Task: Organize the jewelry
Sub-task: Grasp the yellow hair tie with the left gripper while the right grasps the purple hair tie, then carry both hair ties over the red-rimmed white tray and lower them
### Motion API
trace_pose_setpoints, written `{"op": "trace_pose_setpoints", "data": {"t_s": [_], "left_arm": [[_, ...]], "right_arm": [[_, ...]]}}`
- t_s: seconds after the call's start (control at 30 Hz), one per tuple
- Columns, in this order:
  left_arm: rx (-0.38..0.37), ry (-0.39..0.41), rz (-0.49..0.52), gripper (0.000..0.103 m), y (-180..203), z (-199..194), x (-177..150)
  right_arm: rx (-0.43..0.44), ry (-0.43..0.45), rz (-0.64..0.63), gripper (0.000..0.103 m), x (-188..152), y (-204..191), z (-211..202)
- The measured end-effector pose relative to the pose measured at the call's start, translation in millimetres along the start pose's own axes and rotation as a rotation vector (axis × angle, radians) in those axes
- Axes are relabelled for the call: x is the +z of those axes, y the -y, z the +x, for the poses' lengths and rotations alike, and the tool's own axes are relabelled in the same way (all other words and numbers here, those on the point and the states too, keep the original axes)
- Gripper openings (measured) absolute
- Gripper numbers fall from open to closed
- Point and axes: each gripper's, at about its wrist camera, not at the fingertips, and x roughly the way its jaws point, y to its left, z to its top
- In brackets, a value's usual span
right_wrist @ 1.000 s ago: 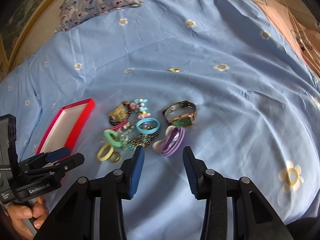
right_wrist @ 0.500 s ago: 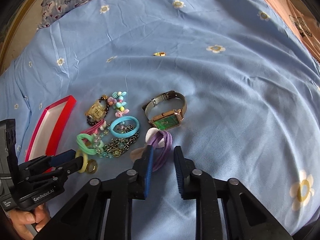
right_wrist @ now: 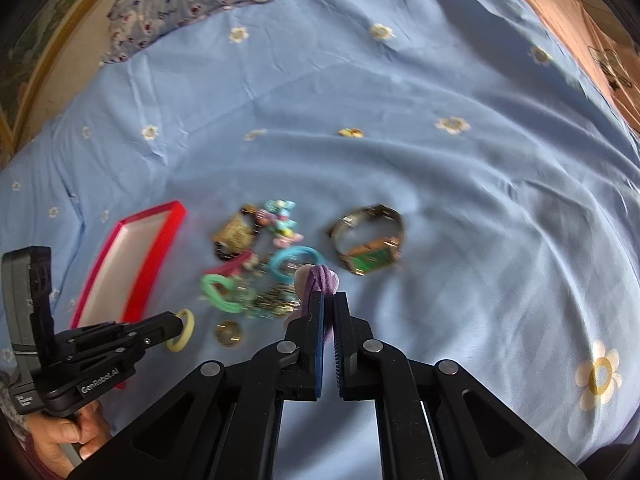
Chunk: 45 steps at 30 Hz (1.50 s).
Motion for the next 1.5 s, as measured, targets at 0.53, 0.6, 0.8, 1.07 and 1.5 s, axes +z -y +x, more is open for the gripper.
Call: {"op": "trace_pose_setpoints", "data": {"t_s": [0.53, 0.6, 0.8, 1.07, 1.5], "left_arm": [[0.097, 0.090, -0.140, 0.003, -72, -55, -14], [0.116, 0.095, -0.160, 0.003, -85, -60, -16], [0.170, 0.112, -0.219, 0.003, -122, -73, -21], [0.221, 0.117, -0.271, 0.003, -161, -80, -25], [0.305, 0.076, -0.306, 0.003, -212, -65, -24]], "right_arm": [[0.218, -0.046, -0.114, 0.004, 4, -98, 14], [0.240, -0.059, -0.131, 0.004, 4, -111, 20], [0.300, -0.099, -0.180, 0.004, 2, -149, 37], [0.372, -0.145, -0.234, 0.004, -1, -197, 59], [0.445, -0.259, -0.251, 0.004, -9, -254, 116]]}}
